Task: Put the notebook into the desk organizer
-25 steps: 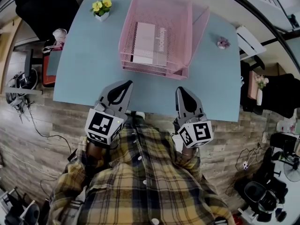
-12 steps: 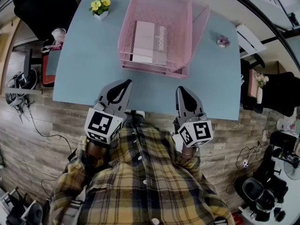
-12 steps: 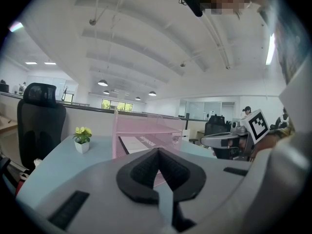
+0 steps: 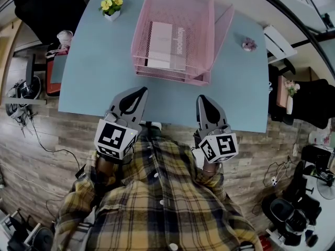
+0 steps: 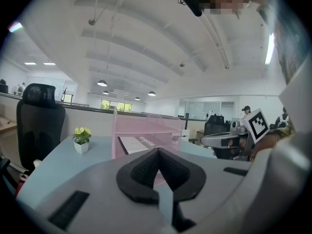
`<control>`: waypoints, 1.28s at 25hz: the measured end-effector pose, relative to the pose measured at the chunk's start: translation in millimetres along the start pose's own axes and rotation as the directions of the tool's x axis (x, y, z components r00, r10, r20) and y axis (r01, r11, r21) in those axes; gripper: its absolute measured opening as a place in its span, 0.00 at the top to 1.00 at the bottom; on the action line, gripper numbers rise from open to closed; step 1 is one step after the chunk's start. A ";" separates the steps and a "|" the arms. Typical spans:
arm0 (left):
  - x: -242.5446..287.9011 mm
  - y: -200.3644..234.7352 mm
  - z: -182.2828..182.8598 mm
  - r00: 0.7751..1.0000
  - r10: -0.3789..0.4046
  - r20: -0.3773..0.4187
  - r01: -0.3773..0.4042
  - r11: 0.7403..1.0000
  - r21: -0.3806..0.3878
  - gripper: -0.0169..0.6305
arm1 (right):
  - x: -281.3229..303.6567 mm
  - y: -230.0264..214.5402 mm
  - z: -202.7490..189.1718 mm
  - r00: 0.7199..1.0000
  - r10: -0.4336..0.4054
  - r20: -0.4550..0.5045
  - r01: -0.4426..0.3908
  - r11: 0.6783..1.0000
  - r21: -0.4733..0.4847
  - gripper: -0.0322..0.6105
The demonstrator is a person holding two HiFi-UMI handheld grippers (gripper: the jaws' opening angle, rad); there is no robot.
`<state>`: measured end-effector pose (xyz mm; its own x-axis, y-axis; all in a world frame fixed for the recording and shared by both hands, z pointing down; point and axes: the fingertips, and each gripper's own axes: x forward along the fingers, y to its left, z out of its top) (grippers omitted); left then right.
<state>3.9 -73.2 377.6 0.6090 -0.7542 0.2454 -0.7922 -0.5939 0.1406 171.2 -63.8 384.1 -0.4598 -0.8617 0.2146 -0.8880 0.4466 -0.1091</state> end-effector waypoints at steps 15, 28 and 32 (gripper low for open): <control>-1.1 -3.3 0.6 1.000 0.000 0.001 0.000 1.000 0.011 0.99 | -0.5 2.4 2.9 1.000 0.003 0.003 -0.003 1.000 -0.019 0.95; -2.2 6.1 8.6 1.000 0.017 0.014 -0.018 0.999 0.035 0.99 | -4.5 -2.5 0.7 1.000 -0.010 0.001 0.010 1.000 -0.017 0.95; -3.5 9.1 9.8 1.000 0.023 0.016 -0.023 0.999 0.037 0.99 | -5.5 -2.4 1.8 1.000 -0.010 0.007 0.010 1.000 -0.017 0.95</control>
